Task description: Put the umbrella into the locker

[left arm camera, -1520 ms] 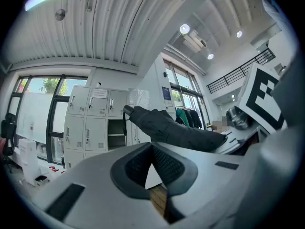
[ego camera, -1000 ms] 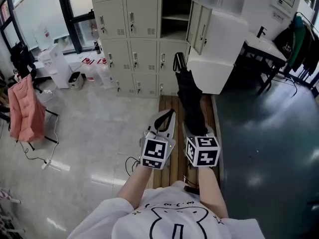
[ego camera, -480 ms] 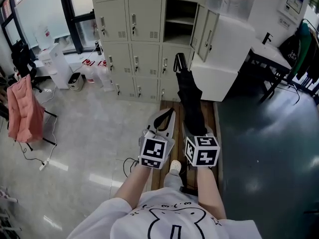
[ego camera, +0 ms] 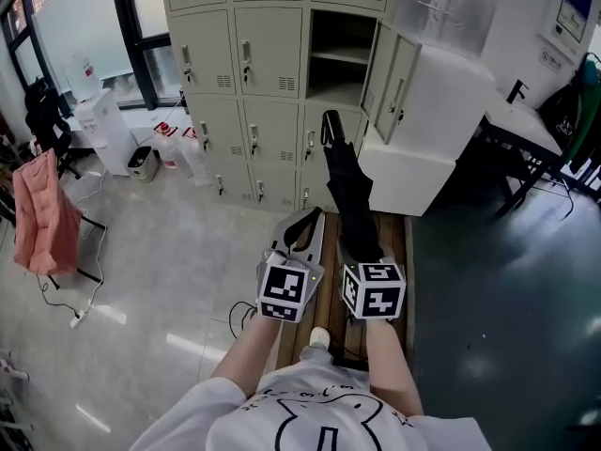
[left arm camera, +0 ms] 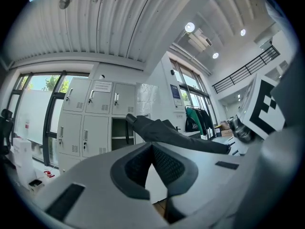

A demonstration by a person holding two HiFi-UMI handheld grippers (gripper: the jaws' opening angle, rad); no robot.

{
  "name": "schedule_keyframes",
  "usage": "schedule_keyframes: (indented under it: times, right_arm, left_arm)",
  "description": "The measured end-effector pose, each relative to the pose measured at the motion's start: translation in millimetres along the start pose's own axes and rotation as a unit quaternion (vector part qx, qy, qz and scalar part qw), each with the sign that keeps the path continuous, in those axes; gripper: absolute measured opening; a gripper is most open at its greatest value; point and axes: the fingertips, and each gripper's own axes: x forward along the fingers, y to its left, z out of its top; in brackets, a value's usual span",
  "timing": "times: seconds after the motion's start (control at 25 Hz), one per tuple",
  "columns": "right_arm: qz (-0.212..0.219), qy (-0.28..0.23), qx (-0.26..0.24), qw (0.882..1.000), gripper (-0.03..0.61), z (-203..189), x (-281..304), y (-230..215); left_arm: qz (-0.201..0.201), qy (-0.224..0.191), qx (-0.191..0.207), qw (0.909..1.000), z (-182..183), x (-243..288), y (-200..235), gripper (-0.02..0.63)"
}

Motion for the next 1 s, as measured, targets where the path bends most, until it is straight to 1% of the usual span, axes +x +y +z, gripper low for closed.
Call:
schedule_keyframes:
  times: [0.32, 0.48, 0.64, 1.0]
  right_arm:
    - [0.022, 0.022, 0.004, 1.0, 0.169, 23, 70, -64]
    - [0.034, 0.028, 0.007, 0.999, 0.169, 31, 98, -91]
    - [0.044, 0.028, 0.01, 0.999, 0.169, 39, 121, -107]
    - [0.051, 0.043, 0.021, 0.998, 0.17, 41, 168, -124]
  left_arm:
    - [0.023, 0.008, -0.007, 0.9997, -11, 97, 15, 0.0]
    - [0.038, 0.016, -0.018, 0.999, -23, 133, 20, 0.0]
    - [0.047, 0.018, -0.014, 0.9987, -28, 161, 27, 0.0]
    - [0.045, 0.013, -0.007, 0.9989, -33, 209, 48, 0.0]
